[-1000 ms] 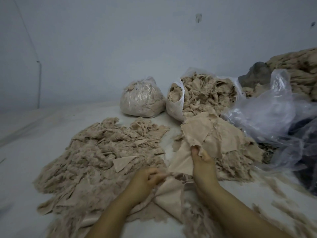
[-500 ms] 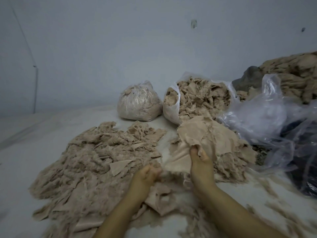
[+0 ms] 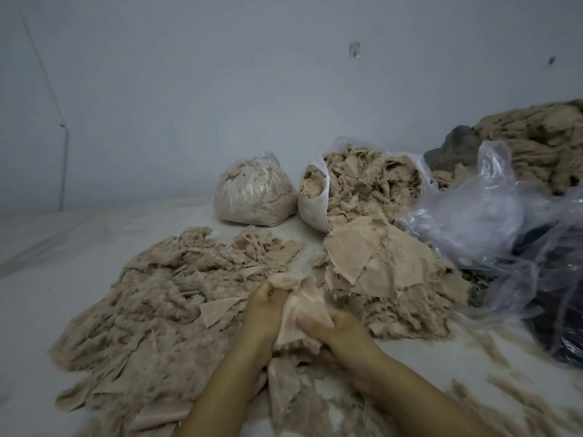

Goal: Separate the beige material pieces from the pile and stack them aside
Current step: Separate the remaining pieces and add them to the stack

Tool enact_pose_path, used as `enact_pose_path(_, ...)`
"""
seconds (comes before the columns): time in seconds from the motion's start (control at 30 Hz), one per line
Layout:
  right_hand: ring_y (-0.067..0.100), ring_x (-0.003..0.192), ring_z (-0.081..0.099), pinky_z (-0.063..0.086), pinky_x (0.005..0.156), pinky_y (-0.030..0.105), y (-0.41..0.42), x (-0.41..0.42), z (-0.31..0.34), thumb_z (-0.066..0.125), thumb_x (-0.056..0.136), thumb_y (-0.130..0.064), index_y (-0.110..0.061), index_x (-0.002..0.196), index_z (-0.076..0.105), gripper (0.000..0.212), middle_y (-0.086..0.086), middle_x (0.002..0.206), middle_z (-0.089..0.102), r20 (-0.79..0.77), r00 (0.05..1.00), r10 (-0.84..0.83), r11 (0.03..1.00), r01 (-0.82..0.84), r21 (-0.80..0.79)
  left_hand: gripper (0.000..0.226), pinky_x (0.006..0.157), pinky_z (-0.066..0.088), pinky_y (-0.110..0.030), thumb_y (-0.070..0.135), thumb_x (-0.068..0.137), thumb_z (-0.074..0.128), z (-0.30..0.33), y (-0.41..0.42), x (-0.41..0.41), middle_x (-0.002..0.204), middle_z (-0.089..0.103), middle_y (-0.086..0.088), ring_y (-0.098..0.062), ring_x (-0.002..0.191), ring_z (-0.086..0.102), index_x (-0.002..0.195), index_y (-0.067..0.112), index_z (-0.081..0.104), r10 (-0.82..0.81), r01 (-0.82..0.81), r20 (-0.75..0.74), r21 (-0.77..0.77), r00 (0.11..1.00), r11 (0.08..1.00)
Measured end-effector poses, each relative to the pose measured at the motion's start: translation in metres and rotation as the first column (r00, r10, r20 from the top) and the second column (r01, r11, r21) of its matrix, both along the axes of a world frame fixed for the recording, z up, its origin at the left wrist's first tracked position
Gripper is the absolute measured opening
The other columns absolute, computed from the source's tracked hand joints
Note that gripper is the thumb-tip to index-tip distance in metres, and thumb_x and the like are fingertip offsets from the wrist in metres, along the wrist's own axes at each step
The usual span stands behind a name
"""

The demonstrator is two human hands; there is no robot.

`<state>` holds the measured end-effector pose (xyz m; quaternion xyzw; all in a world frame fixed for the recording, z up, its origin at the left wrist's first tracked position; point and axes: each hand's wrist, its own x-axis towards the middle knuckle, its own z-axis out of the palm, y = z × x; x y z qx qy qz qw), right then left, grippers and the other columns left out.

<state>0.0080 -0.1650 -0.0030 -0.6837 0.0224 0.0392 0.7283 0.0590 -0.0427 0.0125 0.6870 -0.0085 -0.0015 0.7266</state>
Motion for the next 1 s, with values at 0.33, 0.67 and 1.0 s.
enact_pose_path(0.33,0.009,0.036,0.026,0.019,0.04,0.02,-0.036,-0.026,-0.003,0.066,0.073,-0.051,-0.019,0.05,0.057,0.041,-0.002,0.044,0.04,-0.094,0.984,0.154,0.964,-0.171,-0.202,0.02,0.054,0.053,-0.026,0.02,0.092,0.057,-0.01,0.034,0.006,0.072,0.072,-0.011,-0.022,0.06,0.067,0.09,0.005,0.07,-0.027,0.001,-0.173,-0.147,0.985,0.989)
enact_pose_path(0.67,0.011,0.071,0.063,0.052,0.065,0.027,-0.01,0.005,-0.005,0.072,0.076,-0.051,-0.014,0.091,0.061,0.041,0.008,0.084,0.068,0.027,0.997,0.073,0.962,-0.063,-0.266,0.033,0.059,0.058,-0.035,0.034,0.081,0.065,-0.009,0.016,-0.008,0.087,0.071,-0.023,-0.031,0.072,0.07,0.085,0.004,0.076,-0.266,0.216,-0.234,-0.218,0.935,0.952)
enact_pose_path(1.0,0.007,0.044,0.052,0.042,0.045,0.019,-0.01,0.002,-0.011,0.048,0.093,-0.051,-0.021,0.104,0.059,0.034,-0.002,0.09,0.069,0.041,0.999,0.031,0.978,-0.022,-0.208,0.04,0.05,0.055,-0.032,0.034,0.079,0.066,-0.009,0.031,0.0,0.078,0.071,-0.02,-0.03,0.063,0.069,0.102,0.002,0.069,-0.264,0.154,-0.282,-0.358,0.922,0.921)
